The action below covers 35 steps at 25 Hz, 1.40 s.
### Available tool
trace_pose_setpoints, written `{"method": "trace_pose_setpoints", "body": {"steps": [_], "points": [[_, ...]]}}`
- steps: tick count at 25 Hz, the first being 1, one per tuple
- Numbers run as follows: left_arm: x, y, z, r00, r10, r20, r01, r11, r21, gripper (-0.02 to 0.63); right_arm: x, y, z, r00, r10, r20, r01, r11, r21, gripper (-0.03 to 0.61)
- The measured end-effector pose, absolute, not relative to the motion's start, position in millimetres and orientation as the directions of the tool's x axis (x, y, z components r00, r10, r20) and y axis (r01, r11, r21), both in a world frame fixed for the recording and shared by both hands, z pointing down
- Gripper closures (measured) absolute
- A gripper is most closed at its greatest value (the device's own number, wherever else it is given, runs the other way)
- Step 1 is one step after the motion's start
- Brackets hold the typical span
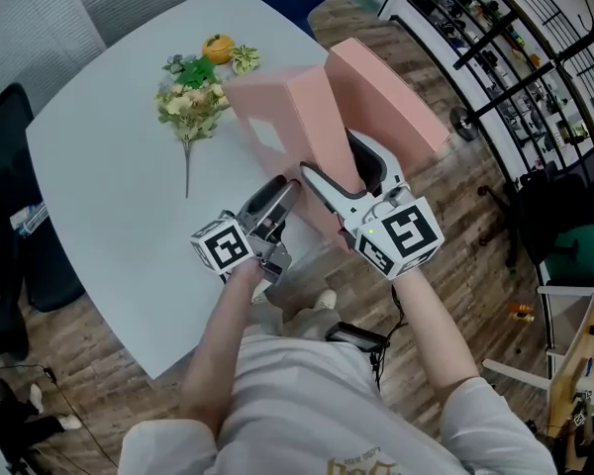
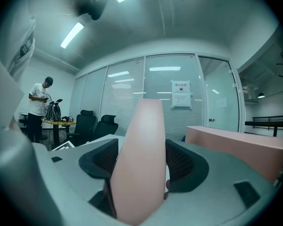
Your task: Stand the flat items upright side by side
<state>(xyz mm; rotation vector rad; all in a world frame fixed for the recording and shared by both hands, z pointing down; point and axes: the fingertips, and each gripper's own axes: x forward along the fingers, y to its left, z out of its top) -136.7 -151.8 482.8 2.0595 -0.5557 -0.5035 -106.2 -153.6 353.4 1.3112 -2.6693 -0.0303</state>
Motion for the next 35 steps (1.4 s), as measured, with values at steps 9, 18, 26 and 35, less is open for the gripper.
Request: {"method": "trace_pose_setpoints", "body": {"steps": [9, 18, 26, 35], "points": [[-133.3, -151.4, 485.1, 0.820, -0.558, -0.128, -0.192, -0.478, 0.857, 0.374, -95.5, -140.3, 355.3, -0.571, -0.820, 0.040, -0.813, 0.571, 0.111, 0.256], [-128.0, -146.0, 487.8, 0.833, -0.541, -0.118, -0.187, -0.477, 0.859, 0.374, -85.2, -128.1, 356.9, -0.559, -0.829, -0.021, -0.824, 0.553, 0.120, 0.256], [-128.4, -144.2, 493.5, 0.837, -0.537, -0.107, -0.191, -0.470, 0.862, 0.374, -77.9, -120.8, 368.1, -0.597, -0.802, -0.028, -0.801, 0.594, 0.066, 0.256], [-122.1, -136.2, 505.4, 0.860, -0.506, -0.068, -0.200, -0.458, 0.866, 0.374, -69.7, -116.6, 385.3, -0.602, -0.798, 0.033, -0.797, 0.603, 0.044, 0.258]]}}
